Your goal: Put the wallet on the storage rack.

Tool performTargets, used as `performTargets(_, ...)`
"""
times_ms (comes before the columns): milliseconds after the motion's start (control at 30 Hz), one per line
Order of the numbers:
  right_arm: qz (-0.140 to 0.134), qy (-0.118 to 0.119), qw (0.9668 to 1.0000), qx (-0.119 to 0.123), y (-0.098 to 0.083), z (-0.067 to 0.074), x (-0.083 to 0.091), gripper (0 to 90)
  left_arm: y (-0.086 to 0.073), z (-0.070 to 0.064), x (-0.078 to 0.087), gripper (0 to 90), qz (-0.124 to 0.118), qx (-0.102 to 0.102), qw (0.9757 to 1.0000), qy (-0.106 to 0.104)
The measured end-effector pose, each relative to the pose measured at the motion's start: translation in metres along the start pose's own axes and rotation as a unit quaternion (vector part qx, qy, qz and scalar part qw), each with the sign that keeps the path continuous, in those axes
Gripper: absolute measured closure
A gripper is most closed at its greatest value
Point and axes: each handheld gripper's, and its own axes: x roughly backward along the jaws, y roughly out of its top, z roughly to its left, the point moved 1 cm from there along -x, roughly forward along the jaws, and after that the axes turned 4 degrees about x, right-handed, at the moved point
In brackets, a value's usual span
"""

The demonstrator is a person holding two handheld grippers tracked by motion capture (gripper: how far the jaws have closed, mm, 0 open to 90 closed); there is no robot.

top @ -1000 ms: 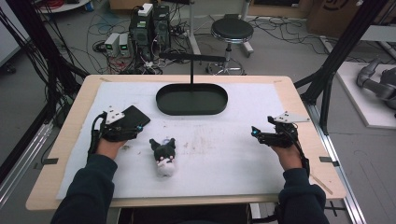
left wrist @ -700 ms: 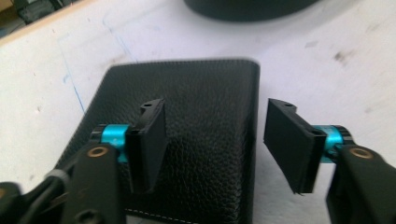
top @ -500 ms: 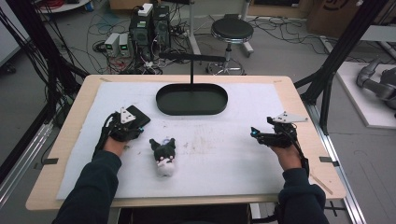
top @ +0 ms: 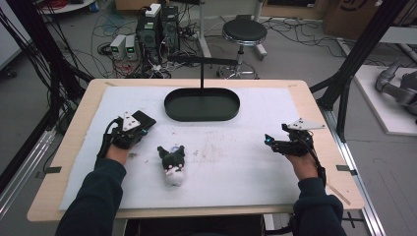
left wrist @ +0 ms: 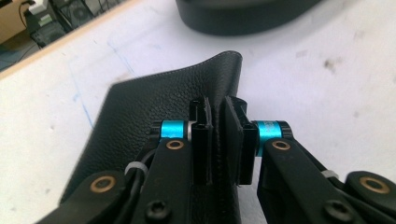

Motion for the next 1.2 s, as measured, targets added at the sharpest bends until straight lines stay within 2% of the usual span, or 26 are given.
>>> performTargets(100,-0.002,-0.002,1.0,0.0,-0.001,-0.001,0.0,19.9,0.003,0.01,0.011,82.1,-0.03,0.035,0.9989,-0.008)
performTargets(167,-0.003,-0.003,1.0,-0.001,-0.001,-0.001,0.001,19.9,0.006,0.017,0.021,82.4,-0.047,0.056,0.9973,-0.01)
performTargets(200,-0.003,-0.004,1.0,-0.003,-0.001,-0.001,0.002,19.9,0.008,0.024,0.027,82.5,-0.056,0.076,0.9955,-0.012)
performTargets(233,-0.003,-0.004,1.0,-0.003,-0.001,-0.001,0.002,19.9,0.008,0.024,0.027,82.5,-0.056,0.076,0.9955,-0.012)
performTargets(267,-0.004,-0.004,1.0,-0.005,-0.001,-0.001,0.002,19.9,0.01,0.028,0.031,82.6,-0.059,0.085,0.9946,-0.013)
performTargets(400,-0.006,-0.005,1.0,-0.004,0.0,-0.001,0.003,19.9,0.018,0.038,0.046,82.9,-0.08,0.117,0.9898,-0.017)
performTargets(533,-0.01,-0.007,0.9999,-0.007,-0.001,-0.002,0.005,19.9,0.026,0.043,0.058,83.0,-0.091,0.143,0.985,-0.032)
performTargets(600,-0.01,-0.007,0.9999,-0.011,-0.001,-0.002,0.006,19.9,0.029,0.044,0.063,83.0,-0.091,0.162,0.9814,-0.048)
performTargets(633,-0.011,-0.008,0.9998,-0.012,-0.001,-0.002,0.006,19.9,0.03,0.045,0.066,83.0,-0.092,0.175,0.9785,-0.06)
performTargets(667,-0.011,-0.008,0.9999,-0.009,-0.001,-0.003,0.007,19.9,0.032,0.045,0.07,83.0,-0.099,0.194,0.9723,-0.084)
performTargets(700,-0.011,-0.008,0.9999,-0.009,-0.001,-0.003,0.007,19.9,0.032,0.045,0.07,83.0,-0.099,0.194,0.9723,-0.084)
performTargets(767,-0.011,-0.008,0.9998,-0.012,-0.001,-0.002,0.007,19.9,0.033,0.044,0.073,83.0,-0.099,0.21,0.9658,-0.115)
performTargets(833,-0.01,-0.008,0.9999,-0.01,-0.001,-0.002,0.007,19.9,0.034,0.042,0.073,82.9,-0.095,0.215,0.9617,-0.141)
performTargets(867,-0.011,-0.008,0.9999,-0.009,-0.001,-0.002,0.007,19.9,0.034,0.04,0.072,82.9,-0.09,0.215,0.9607,-0.151)
performTargets(933,-0.01,-0.009,0.9999,-0.008,-0.001,-0.002,0.007,19.9,0.034,0.038,0.068,82.9,-0.075,0.214,0.961,-0.159)
performTargets(1000,-0.01,-0.008,0.9999,-0.008,-0.001,-0.002,0.007,19.9,0.034,0.036,0.062,82.9,-0.062,0.212,0.9629,-0.154)
performTargets(1033,-0.01,-0.008,0.9999,-0.008,-0.001,-0.002,0.006,19.9,0.034,0.036,0.059,82.9,-0.055,0.211,0.965,-0.146)
performTargets(1067,-0.01,-0.008,0.9999,-0.007,0.0,-0.002,0.006,20.0,0.035,0.035,0.054,82.8,-0.05,0.203,0.9698,-0.126)
performTargets(1100,-0.009,-0.008,0.9999,-0.009,0.0,-0.002,0.006,19.9,0.035,0.035,0.054,82.8,-0.05,0.203,0.9698,-0.126)
performTargets(1133,-0.009,-0.008,0.9999,-0.009,0.0,-0.002,0.006,19.9,0.037,0.035,0.052,82.8,-0.049,0.2,0.9716,-0.118)
performTargets(1200,-0.009,-0.008,0.9999,-0.01,0.0,-0.002,0.006,19.9,0.041,0.035,0.05,82.7,-0.045,0.187,0.9774,-0.089)
